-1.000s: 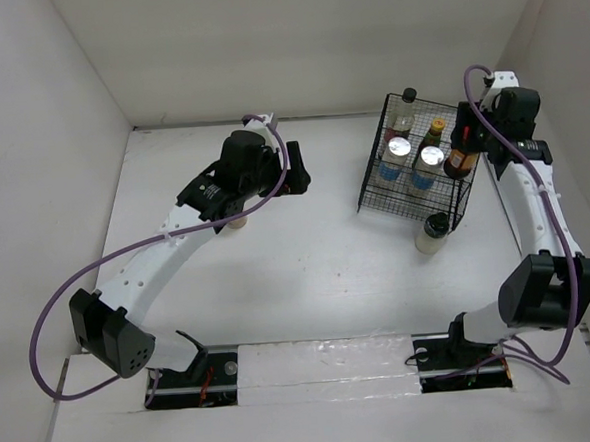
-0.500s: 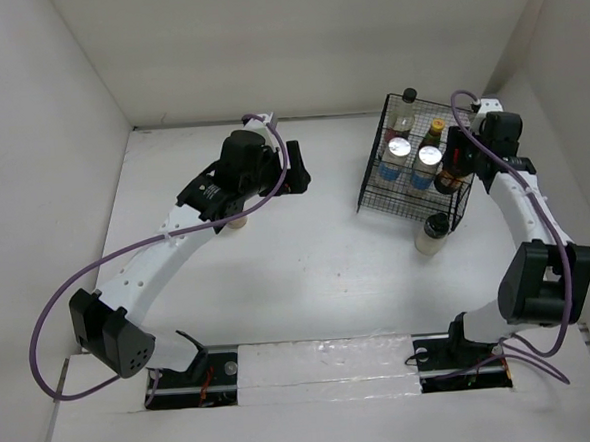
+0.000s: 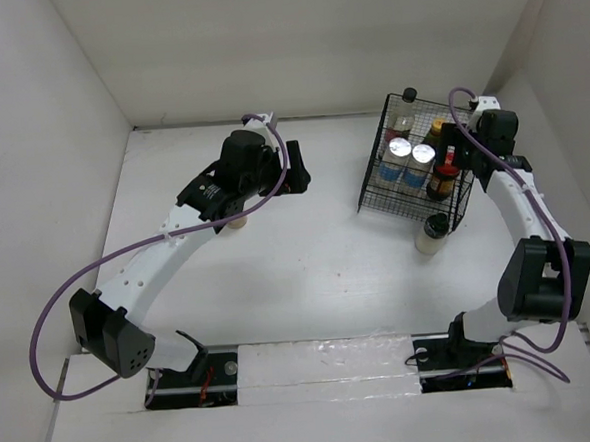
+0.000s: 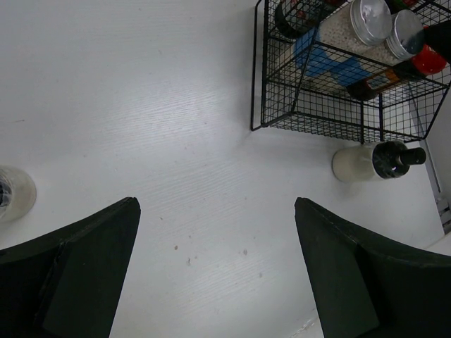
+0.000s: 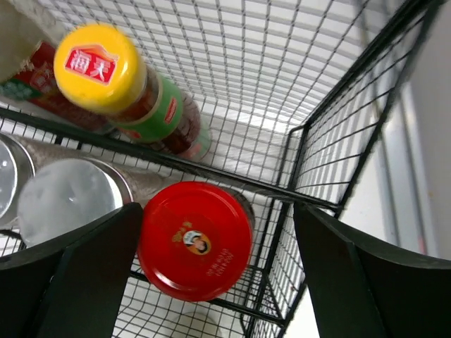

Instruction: Organize the condiment bottles

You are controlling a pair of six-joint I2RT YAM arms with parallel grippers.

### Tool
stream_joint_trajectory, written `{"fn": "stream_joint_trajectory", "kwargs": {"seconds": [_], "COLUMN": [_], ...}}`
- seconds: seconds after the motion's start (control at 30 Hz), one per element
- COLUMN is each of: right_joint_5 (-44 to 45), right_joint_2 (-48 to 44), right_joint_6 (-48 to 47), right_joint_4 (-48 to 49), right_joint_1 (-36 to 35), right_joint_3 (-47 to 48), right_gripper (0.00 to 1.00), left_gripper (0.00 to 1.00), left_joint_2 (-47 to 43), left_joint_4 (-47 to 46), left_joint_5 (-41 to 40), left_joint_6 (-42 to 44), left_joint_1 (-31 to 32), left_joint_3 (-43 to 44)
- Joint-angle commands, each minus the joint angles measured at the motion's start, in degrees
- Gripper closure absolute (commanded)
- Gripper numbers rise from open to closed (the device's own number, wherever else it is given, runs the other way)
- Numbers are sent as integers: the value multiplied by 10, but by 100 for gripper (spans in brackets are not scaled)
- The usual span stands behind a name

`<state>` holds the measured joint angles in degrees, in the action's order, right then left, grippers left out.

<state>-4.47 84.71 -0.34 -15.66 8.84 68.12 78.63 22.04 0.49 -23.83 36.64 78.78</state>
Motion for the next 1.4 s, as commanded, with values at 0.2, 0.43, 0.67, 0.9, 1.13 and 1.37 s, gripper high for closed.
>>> {"fn": "stream_joint_trajectory", "kwargs": {"seconds": [0.2, 0.43, 0.67, 0.9, 1.13, 1.37], "right_joint_5": [104, 83, 101, 142, 150, 150], "right_joint_2": [-185, -338, -358, -281, -241, -220], "right_joint_6": [21, 104, 134, 67, 49, 69], "right_joint_4": [-46, -221, -239, -176, -127, -116], "right_joint_1": [-55, -138, -160, -153, -146, -141], "right_joint_3": [-4, -139, -196, -172, -178, -213], "right_gripper": [78, 29, 25, 30, 40, 56], "left_gripper": [14, 17, 17, 17, 17, 17], "left_joint_2": [0, 0, 6, -6, -23, -29], "left_joint_4": [-20, -20, -15, -15, -15, -14], "left_joint_5": [-9, -4, 8, 21, 21, 21], "left_joint_6": [3, 3, 3, -8, -8, -18], "left_joint_1": [1, 1, 1, 1, 1, 1], "left_joint_3": [26, 33, 39, 34, 16, -3]}}
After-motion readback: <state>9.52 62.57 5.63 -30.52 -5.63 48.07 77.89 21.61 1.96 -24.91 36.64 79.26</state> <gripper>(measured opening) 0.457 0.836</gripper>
